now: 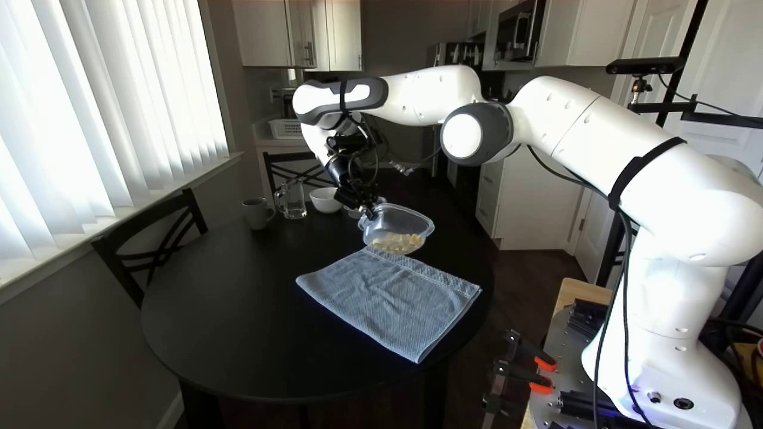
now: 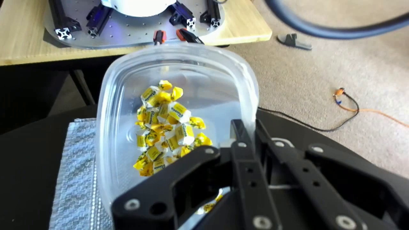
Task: Pour the contents from the bowl onto the blue towel
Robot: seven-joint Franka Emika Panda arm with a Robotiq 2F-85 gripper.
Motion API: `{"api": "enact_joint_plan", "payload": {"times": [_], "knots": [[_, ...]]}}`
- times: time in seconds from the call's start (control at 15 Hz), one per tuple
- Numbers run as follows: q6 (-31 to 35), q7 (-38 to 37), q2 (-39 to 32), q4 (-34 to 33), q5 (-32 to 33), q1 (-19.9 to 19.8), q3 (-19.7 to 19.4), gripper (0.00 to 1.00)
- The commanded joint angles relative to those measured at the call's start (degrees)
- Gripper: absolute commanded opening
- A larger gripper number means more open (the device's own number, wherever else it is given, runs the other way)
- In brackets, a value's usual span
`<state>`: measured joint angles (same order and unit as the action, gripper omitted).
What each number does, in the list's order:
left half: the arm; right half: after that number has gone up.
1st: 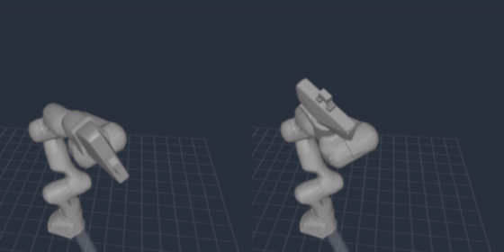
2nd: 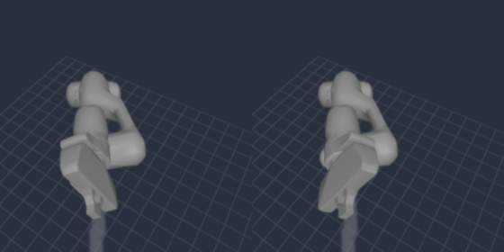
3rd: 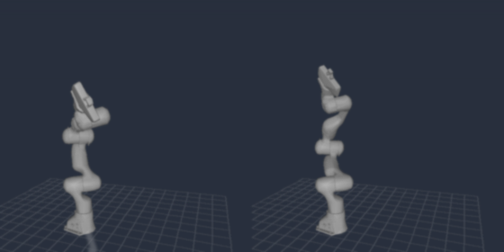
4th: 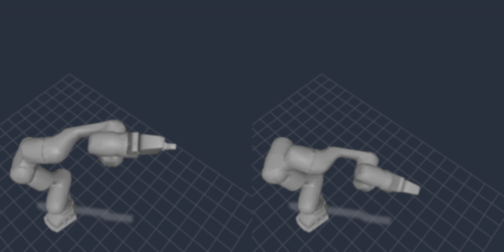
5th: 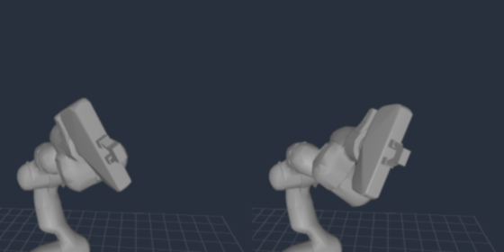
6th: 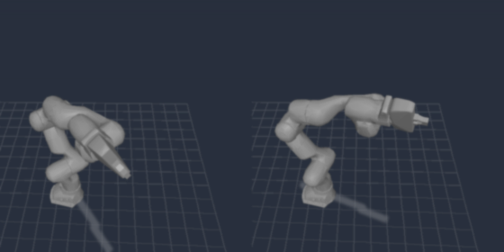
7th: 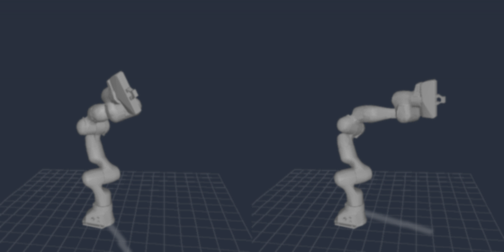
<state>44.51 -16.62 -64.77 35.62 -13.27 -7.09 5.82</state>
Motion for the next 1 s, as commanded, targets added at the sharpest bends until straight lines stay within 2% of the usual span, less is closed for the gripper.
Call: {"api": "enact_joint_plan", "payload": {"times": [0.0, 0.2, 0.47, 0.67, 0.93], "knots": [[-5.6, 3.2, -1.9, 1.2, -2.9, -3.3, 2.0, 0.02], [-10.4, 5.6, -3.8, 1.6, -3.2, -3.7, 3.2, 0.02], [-16.9, 11.8, -6.0, 1.7, 0.3, -1.3, 4.6, 0.02], [-21.4, 9.6, -7.6, 2.2, -1.8, 0.0, 5.1, 0.02], [-23.9, 10.2, -9.6, 1.5, -1.4, 1.5, 5.6, 0.02]]}}
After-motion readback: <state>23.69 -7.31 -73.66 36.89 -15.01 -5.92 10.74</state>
